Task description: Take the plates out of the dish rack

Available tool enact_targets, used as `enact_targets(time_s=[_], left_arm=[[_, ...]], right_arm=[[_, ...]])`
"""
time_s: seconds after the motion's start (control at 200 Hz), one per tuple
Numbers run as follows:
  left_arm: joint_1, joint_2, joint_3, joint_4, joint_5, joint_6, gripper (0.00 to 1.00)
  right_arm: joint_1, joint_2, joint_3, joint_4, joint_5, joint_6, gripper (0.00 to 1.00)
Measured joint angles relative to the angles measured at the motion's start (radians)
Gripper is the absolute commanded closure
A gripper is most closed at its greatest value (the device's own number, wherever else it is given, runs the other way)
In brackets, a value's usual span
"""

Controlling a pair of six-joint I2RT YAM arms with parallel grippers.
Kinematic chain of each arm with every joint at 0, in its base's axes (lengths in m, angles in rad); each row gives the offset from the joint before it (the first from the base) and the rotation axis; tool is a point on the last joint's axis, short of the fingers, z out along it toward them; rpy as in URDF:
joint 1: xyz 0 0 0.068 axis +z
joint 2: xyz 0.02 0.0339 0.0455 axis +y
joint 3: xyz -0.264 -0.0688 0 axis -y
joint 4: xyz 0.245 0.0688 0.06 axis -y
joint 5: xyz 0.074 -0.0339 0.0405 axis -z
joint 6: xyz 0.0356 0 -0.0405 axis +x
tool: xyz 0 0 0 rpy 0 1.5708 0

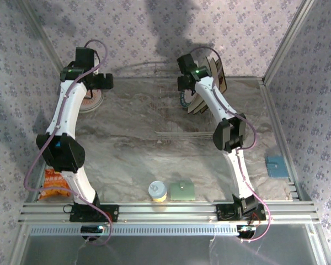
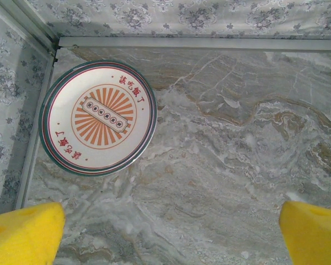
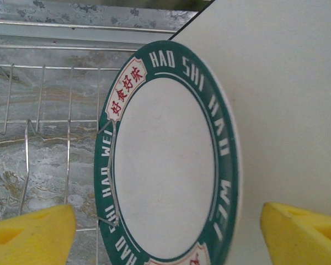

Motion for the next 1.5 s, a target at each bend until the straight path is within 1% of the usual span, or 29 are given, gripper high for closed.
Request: enact_targets(time_s=[0.175, 0.28, 0.34, 0.42, 0.51, 0.57, 0.655, 0.73, 0.815, 0.885, 0.955, 1.07, 1.224, 1.314, 1.504], left_arm=[[0.0, 0.0, -0.002, 0.0, 0.0, 0.001, 0.01], [0.0, 0.0, -0.004, 0.001, 0.0, 0.004, 0.01], [0.0, 0.0, -0.005, 0.002, 0.0, 0.004, 0.01], [0.0, 0.0, -0.005, 0.004, 0.0, 0.008, 0.01], [0.0, 0.0, -0.005, 0.004, 0.0, 0.008, 0.01], [0.0, 0.0, -0.005, 0.004, 0.0, 0.008, 0.01], [0.0, 0.0, -0.005, 0.004, 0.0, 0.011, 0.01], [0.0, 0.0, -0.005, 0.005, 0.0, 0.011, 0.01], [0.0, 0.0, -0.007, 0.007, 0.0, 0.011, 0.01], [0.0, 0.0, -0.011, 0.01, 0.0, 0.011, 0.01], [0.0, 0.0, -0.013, 0.012, 0.0, 0.011, 0.01], [0.0, 0.0, -0.017, 0.019, 0.0, 0.011, 0.01], [0.0, 0.0, -0.024, 0.019, 0.0, 0.011, 0.01], [0.0, 0.0, -0.025, 0.019, -0.001, 0.011, 0.01], [0.0, 0.0, -0.025, 0.019, 0.0, 0.011, 0.01]], right_arm=[[0.0, 0.025, 0.015, 0.005, -0.021, 0.004, 0.24], [0.0, 0.027, 0.015, 0.011, -0.033, 0.006, 0.31], [-0.001, 0.027, 0.016, 0.013, -0.043, 0.004, 0.4], [-0.001, 0.027, 0.018, 0.02, -0.052, 0.011, 0.49], [0.0, 0.028, 0.019, 0.026, -0.062, 0.011, 0.52], [-0.001, 0.029, 0.02, 0.027, -0.067, 0.01, 0.58], [-0.001, 0.031, 0.021, 0.028, -0.074, 0.016, 0.62], [-0.001, 0.035, 0.023, 0.028, -0.078, 0.017, 0.72], [-0.001, 0.037, 0.024, 0.028, -0.08, 0.019, 0.73], [-0.001, 0.037, 0.024, 0.027, -0.081, 0.023, 0.79], [-0.001, 0.037, 0.025, 0.028, -0.081, 0.024, 0.81], [-0.003, 0.037, 0.028, 0.027, -0.072, 0.028, 0.9], [-0.024, 0.04, 0.028, 0.017, -0.056, 0.029, 0.95], [-0.025, 0.04, 0.028, 0.016, -0.058, 0.029, 1.0], [-0.024, 0.04, 0.028, 0.015, -0.058, 0.03, 1.0]])
